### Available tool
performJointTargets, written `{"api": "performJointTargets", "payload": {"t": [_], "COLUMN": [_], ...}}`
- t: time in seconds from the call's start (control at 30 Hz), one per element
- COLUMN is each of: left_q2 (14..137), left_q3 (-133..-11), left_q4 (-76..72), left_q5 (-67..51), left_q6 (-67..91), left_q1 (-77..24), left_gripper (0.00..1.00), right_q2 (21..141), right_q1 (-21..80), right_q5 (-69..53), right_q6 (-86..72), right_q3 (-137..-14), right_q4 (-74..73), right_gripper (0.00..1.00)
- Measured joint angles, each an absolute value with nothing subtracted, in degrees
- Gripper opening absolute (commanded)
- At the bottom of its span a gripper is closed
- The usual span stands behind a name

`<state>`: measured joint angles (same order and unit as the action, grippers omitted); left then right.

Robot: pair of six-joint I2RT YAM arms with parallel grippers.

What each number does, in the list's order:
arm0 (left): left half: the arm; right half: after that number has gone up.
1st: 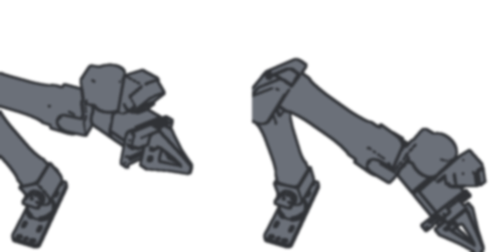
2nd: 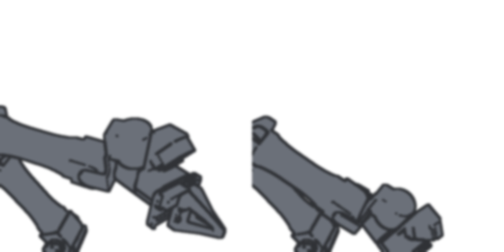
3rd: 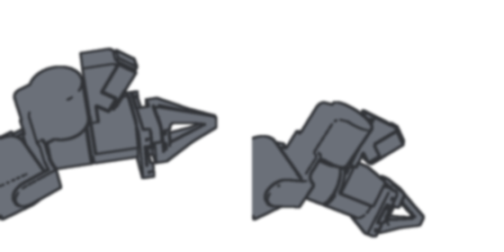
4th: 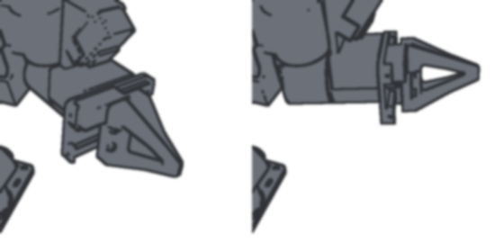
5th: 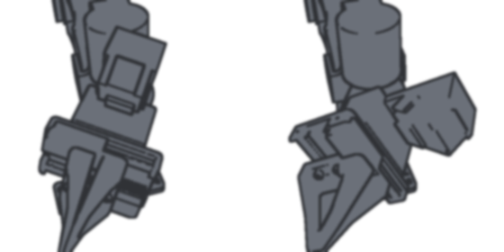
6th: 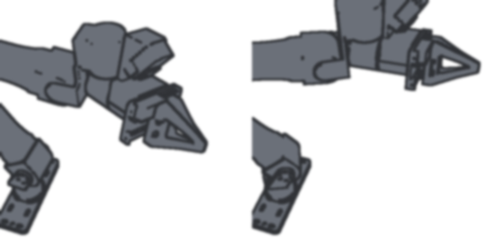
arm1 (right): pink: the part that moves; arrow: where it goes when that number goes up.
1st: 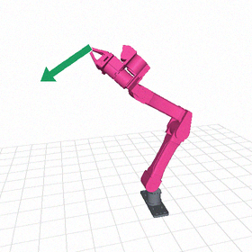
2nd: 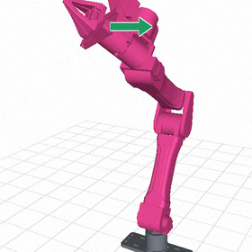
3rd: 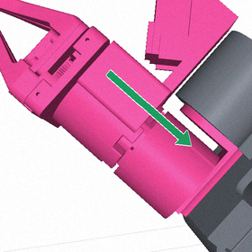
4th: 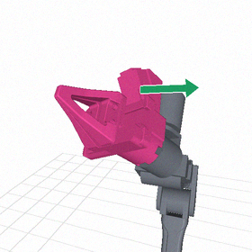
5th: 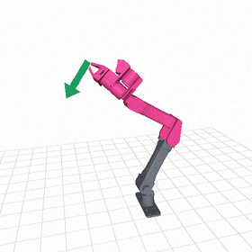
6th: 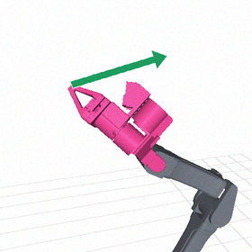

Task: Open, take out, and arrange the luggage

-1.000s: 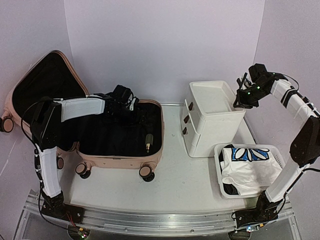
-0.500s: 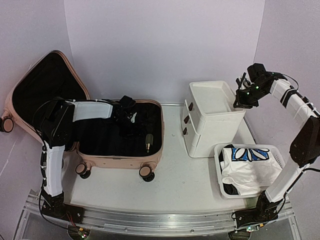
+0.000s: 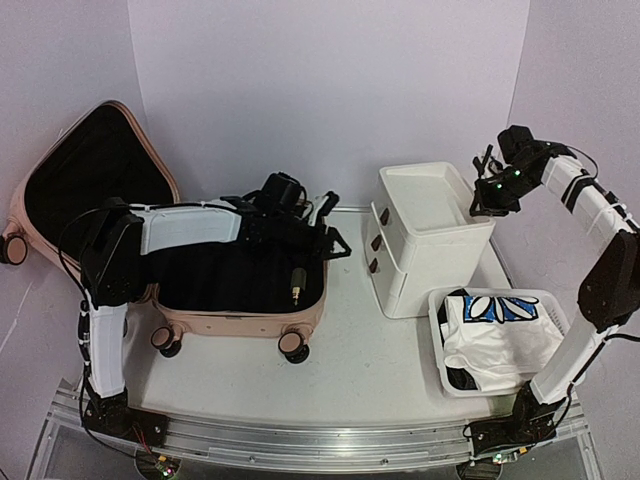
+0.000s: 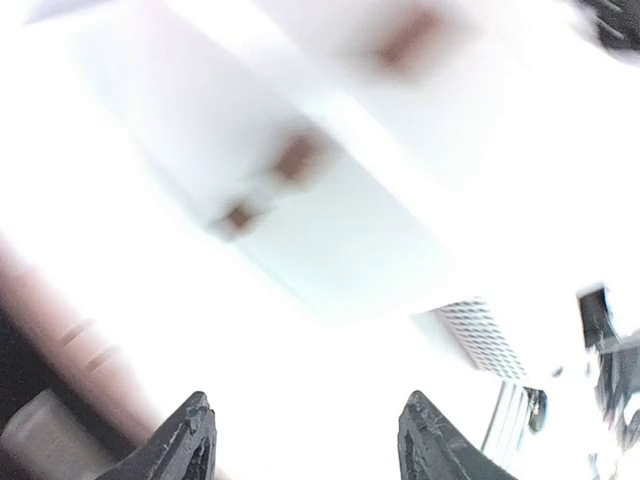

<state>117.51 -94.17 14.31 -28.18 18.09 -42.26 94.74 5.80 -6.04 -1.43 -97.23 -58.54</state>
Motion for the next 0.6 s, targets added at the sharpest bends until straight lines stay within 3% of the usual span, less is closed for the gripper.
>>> {"api": "performJointTargets", "payload": {"t": [0.23, 0.6], "left_q2": [123.5, 131.2], "left_q3": [-100.1, -94.7], "left_q4": [3.0, -14.3], "left_q5": [-34.6, -35.7], "left_q6": [7.3, -4.6], "left_q1": [-48.1, -47.5], "left_gripper": [0.6, 0.65], "right_q2": [96.5, 99.0], "right_q1": [-1.2, -8.3], "right_q5": [-15.9, -25.8], "right_q6": [5.0, 8.8], "right_q3": [-98.6, -99.6], "right_q4": [-59.5, -60.3], "right_gripper": [0.0, 0.0]}}
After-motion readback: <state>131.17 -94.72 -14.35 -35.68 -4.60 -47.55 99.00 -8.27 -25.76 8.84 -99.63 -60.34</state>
